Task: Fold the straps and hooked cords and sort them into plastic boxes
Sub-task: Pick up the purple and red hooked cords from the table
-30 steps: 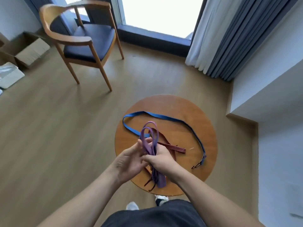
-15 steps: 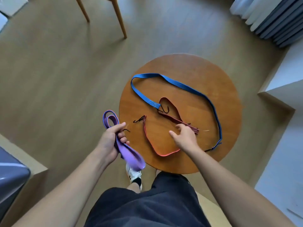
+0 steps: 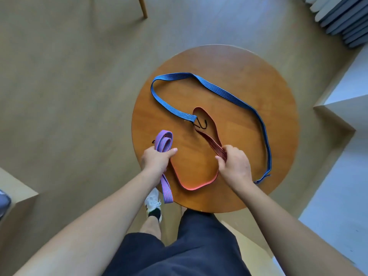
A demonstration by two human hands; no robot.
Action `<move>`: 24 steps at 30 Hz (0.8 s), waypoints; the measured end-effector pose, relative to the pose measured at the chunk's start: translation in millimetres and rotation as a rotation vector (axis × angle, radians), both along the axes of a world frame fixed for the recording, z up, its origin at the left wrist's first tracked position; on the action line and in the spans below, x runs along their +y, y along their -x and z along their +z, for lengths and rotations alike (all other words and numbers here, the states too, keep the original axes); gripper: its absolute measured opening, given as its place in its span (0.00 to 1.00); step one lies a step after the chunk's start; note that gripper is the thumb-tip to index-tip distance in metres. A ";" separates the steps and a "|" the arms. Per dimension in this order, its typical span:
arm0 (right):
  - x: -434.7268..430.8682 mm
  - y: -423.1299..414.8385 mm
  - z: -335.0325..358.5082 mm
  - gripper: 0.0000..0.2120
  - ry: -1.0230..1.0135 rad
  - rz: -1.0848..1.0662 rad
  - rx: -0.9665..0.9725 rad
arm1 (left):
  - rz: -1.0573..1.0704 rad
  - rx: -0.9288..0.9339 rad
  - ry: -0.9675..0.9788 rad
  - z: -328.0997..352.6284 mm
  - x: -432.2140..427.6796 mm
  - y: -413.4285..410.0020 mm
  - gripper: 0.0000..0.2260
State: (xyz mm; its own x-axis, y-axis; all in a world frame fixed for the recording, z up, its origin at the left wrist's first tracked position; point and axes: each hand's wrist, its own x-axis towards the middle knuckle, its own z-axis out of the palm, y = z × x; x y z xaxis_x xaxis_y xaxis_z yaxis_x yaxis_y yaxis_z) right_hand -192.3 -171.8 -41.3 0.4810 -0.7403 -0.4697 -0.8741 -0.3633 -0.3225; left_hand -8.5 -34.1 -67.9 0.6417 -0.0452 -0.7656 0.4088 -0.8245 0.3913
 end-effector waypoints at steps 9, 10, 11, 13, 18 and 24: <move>19.4 31.9 57.3 0.18 -0.212 -0.258 -0.216 | -0.377 -0.097 -0.132 0.0 -8.4 10.1 0.07; 20.3 31.5 63.8 0.19 -0.275 -0.241 -0.198 | -0.384 -0.095 -0.089 9.6 -4.5 10.4 0.08; 21.6 30.0 71.3 0.20 -0.355 -0.227 -0.192 | -0.372 -0.086 -0.040 20.3 0.4 10.2 0.09; 23.1 25.4 88.3 0.16 -0.525 -0.232 -0.256 | -0.301 -0.034 0.090 41.0 14.5 9.4 0.10; 23.1 9.4 130.7 0.07 -0.762 -0.428 -0.529 | -0.133 0.061 0.215 62.2 62.4 -0.5 0.10; 54.1 5.2 135.8 0.06 -0.692 -0.492 -0.534 | 0.046 0.122 0.235 40.6 91.9 -7.4 0.08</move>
State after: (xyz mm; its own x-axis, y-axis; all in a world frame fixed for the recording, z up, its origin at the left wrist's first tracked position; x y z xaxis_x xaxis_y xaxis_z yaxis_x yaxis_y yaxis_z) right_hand -197.5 -117.6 94.5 0.4682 -0.5591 -0.6842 -0.5554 0.4160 -0.7200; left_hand -1.1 57.8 -27.3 0.5509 -0.2036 -0.8094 0.4996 -0.6964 0.5152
